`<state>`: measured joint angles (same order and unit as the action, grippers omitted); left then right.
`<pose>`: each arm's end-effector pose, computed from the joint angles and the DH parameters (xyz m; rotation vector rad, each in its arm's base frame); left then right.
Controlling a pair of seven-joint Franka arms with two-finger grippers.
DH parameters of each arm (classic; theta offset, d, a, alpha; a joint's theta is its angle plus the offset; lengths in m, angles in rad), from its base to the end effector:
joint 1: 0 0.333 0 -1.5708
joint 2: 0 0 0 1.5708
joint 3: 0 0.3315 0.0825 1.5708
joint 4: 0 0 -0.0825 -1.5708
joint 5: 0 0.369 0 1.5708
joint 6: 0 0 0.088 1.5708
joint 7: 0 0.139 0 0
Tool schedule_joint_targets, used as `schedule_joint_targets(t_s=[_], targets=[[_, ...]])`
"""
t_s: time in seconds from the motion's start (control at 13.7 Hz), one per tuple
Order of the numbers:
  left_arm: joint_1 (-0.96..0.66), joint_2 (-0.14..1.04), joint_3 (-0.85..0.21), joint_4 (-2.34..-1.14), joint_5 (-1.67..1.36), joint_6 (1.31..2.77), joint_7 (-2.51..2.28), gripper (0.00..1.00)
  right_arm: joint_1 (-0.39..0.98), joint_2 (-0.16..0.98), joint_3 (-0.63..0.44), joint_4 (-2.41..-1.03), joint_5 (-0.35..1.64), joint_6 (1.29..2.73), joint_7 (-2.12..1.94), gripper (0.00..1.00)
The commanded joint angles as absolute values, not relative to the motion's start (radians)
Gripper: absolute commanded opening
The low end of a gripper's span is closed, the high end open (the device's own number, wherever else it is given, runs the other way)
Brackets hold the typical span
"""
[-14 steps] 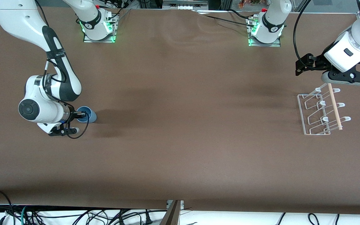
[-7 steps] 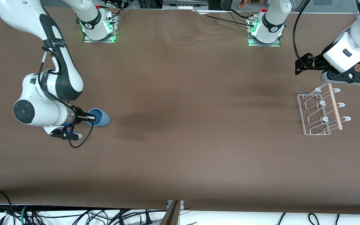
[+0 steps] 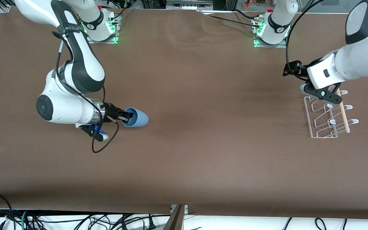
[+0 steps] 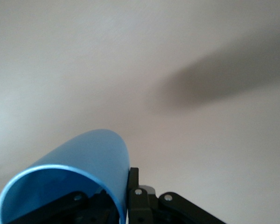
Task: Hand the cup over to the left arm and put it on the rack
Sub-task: 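Lift the cup with the right gripper while the left gripper approaches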
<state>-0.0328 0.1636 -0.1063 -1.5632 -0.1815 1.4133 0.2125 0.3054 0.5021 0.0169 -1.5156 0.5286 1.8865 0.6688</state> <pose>0.5452 -0.0999 0.5148 2.8524 -0.5089 -0.4457 0.6246 0.2626 0.3629 -2.6207 0.7386 0.4870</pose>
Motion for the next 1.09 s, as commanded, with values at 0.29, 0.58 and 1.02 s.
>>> schedule_joint_targets(t_s=[0.29,0.58,1.02], targets=[[-0.054,0.27,-0.11,-1.48,-0.314,1.489,0.68,1.0,0.431,0.52,0.043,-1.382,0.774,1.875,1.047,0.0],[-0.081,0.299,-0.112,-1.491,-0.438,1.61,0.932,1.0,0.448,0.52,0.054,-1.359,0.949,1.878,1.104,0.0],[-0.121,0.363,-0.112,-1.519,-0.77,1.768,1.227,1.0,0.497,0.652,0.06,-1.18,1.04,1.899,1.21,0.0]])
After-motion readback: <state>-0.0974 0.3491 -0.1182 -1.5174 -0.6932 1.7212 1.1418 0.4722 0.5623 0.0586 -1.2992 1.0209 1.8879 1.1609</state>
